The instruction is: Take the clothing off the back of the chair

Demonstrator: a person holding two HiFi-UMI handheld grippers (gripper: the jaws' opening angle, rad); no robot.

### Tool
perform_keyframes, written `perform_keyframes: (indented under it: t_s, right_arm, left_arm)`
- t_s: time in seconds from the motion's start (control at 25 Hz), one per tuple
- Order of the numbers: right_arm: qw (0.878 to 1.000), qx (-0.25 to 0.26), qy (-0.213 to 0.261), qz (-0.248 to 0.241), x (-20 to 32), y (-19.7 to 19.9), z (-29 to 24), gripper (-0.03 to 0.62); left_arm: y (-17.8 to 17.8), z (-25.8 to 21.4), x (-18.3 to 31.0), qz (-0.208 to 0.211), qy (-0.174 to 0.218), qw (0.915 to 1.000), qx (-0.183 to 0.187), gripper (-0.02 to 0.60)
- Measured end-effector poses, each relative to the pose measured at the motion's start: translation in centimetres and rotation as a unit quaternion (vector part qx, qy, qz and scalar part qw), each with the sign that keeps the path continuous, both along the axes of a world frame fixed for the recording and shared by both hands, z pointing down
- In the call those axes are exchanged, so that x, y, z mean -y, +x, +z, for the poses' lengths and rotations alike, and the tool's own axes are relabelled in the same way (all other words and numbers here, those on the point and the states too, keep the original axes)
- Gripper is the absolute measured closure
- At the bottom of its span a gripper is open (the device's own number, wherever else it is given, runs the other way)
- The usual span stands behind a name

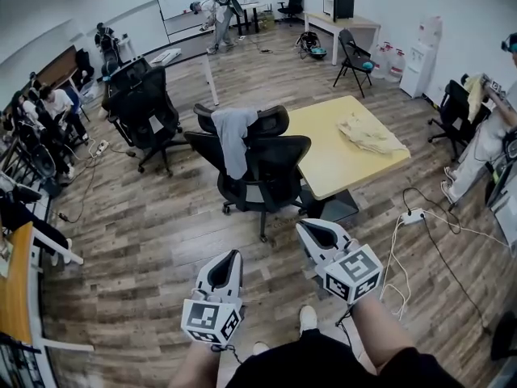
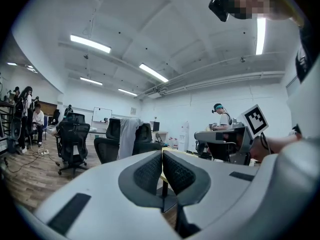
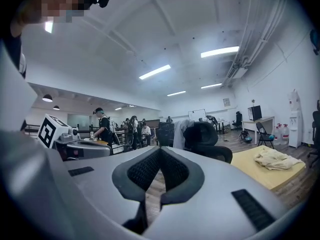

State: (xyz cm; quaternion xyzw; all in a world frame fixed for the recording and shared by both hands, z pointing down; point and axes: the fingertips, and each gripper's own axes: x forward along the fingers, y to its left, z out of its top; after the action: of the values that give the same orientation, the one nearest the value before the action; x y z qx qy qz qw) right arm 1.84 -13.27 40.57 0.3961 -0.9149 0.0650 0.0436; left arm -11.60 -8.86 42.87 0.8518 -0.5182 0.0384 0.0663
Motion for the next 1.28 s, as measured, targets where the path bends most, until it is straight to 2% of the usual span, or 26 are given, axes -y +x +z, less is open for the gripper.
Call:
perform_keyframes:
  t_s: [0.52,0.76,1.28]
  right_arm:
    - [0.999,0.015,-0.006,-0.033,7.2,4.8,-0.4,0.582]
    - [0.998,0.017,0.004,-0.064,8.8,7.0,-0.7,0.582]
    - [0.997,0.030,-0.010,-0.068,11.2,10.7,-0.2,0.582]
  left_arm:
    - [4.1,-1.7,6.8,-0.046,0.007,0.9989,-0.003,0.563]
    - [6.0,-2.7,8.4,-0.072,0.016,0.9972,0.002,0.563]
    - [8.0,-3.0,11.9,-0.108,0.012,0.9941,0.009,0.561]
